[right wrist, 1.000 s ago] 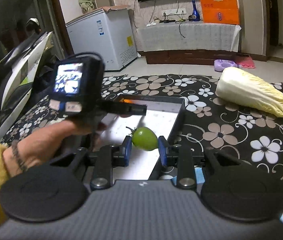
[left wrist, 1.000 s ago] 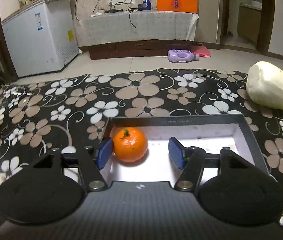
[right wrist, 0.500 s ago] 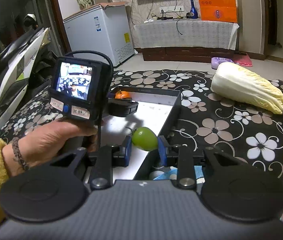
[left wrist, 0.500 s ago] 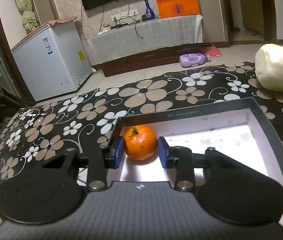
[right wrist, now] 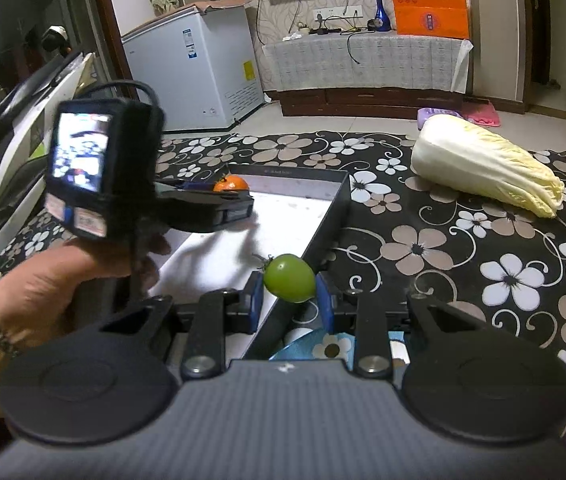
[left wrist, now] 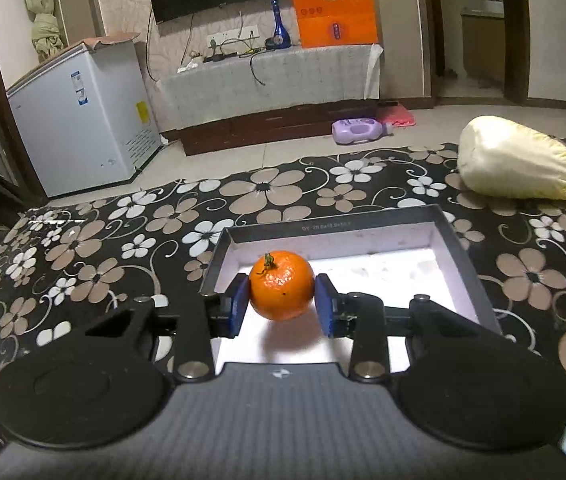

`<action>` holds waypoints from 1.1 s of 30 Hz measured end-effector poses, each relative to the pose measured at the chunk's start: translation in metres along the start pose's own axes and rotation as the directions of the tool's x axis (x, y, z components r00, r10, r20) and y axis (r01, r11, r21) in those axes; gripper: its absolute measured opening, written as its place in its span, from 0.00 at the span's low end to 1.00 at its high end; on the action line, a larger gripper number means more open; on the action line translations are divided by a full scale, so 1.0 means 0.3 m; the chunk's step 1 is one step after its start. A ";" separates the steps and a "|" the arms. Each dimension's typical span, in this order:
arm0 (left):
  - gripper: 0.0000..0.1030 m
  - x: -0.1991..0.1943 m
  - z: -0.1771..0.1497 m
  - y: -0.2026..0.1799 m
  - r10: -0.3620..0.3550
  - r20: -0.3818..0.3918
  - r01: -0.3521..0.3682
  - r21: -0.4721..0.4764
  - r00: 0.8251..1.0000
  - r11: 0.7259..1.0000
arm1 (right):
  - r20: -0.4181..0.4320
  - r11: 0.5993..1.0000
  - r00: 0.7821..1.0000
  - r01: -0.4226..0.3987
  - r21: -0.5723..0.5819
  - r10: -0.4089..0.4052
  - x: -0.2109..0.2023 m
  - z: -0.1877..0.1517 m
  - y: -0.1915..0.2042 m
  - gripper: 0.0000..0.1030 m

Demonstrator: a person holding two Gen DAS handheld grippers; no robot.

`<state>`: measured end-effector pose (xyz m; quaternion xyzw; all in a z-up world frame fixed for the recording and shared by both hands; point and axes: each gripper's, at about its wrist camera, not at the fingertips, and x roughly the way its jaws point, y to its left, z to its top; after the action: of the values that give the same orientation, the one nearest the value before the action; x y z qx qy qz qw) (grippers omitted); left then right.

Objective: Organize fruits
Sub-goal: 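Carry the green fruit and mandarin over the blue plate with both grippers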

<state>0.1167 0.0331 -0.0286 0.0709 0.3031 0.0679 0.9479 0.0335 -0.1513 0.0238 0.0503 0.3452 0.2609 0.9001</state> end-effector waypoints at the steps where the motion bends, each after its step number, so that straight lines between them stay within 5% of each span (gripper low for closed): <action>1: 0.40 -0.018 -0.003 0.001 -0.002 0.002 0.002 0.002 1.000 1.000 | -0.001 1.000 1.000 0.001 0.001 -0.001 -0.002 -0.001 0.000 0.31; 18: 0.40 -0.292 -0.025 -0.104 -0.100 0.068 0.098 0.034 0.993 0.995 | 0.020 0.996 0.997 0.071 0.057 -0.072 -0.099 -0.040 -0.065 0.31; 33: 0.40 -0.476 -0.124 -0.278 -0.237 0.065 0.230 0.101 0.969 0.968 | 0.071 0.972 0.980 0.171 0.161 -0.184 -0.256 -0.095 -0.206 0.31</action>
<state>-0.0132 -0.0696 0.0074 0.0809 0.2758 -0.0613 0.9559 -0.0061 -0.2456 0.0312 0.0999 0.3286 0.1495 0.9272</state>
